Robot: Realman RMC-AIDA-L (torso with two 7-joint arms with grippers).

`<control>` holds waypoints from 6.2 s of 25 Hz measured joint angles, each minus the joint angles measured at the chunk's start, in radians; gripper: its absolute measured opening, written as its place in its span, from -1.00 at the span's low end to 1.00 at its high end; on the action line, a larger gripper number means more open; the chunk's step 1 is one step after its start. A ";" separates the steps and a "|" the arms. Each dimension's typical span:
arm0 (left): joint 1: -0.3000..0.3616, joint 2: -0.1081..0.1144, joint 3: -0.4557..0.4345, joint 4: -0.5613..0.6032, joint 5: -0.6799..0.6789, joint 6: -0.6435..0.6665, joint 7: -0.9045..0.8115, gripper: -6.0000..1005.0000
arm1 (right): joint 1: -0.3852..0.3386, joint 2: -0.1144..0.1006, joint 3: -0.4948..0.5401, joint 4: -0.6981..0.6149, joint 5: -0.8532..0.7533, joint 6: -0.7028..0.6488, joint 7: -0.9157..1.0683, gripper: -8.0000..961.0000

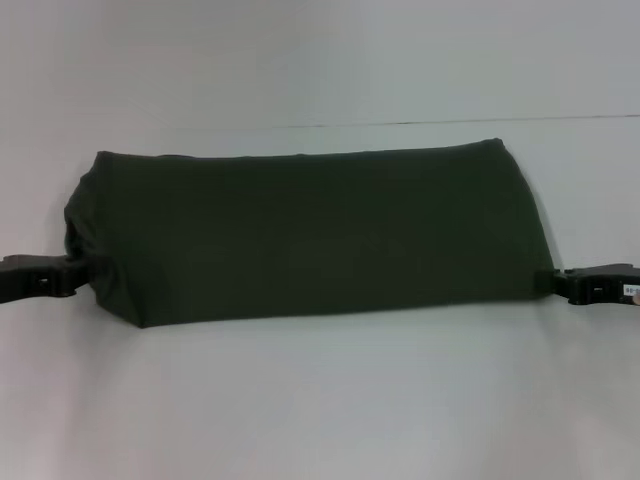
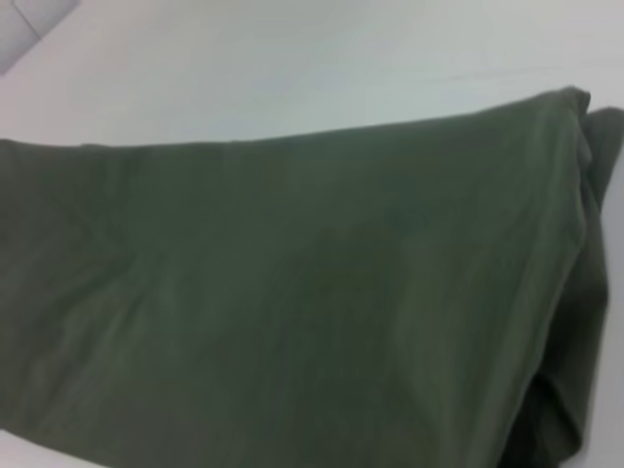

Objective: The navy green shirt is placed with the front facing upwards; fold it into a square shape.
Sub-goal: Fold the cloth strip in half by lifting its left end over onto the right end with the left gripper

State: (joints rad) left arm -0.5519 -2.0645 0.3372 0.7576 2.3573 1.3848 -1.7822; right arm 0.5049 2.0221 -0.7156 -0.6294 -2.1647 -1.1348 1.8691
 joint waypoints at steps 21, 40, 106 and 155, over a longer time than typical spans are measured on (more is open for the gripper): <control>0.125 -0.027 -0.004 0.130 0.007 0.291 0.052 -0.92 | -0.195 0.047 0.078 -0.188 0.001 -0.239 -0.120 -0.96; 0.176 -0.051 -0.005 0.169 0.026 0.331 0.060 -0.80 | -0.253 0.033 0.137 -0.210 -0.003 -0.318 -0.184 -0.94; -0.034 0.024 0.161 0.163 0.251 0.108 -0.636 0.67 | -0.028 0.069 -0.011 -0.032 0.082 -0.461 -0.720 0.75; -0.039 0.013 0.226 0.158 0.311 0.049 -0.695 0.66 | 0.009 0.070 -0.018 0.007 0.077 -0.404 -0.710 0.75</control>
State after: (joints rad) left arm -0.5909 -2.0510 0.5629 0.9157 2.6687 1.4338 -2.4767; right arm 0.5139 2.0923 -0.7334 -0.6227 -2.0877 -1.5384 1.1590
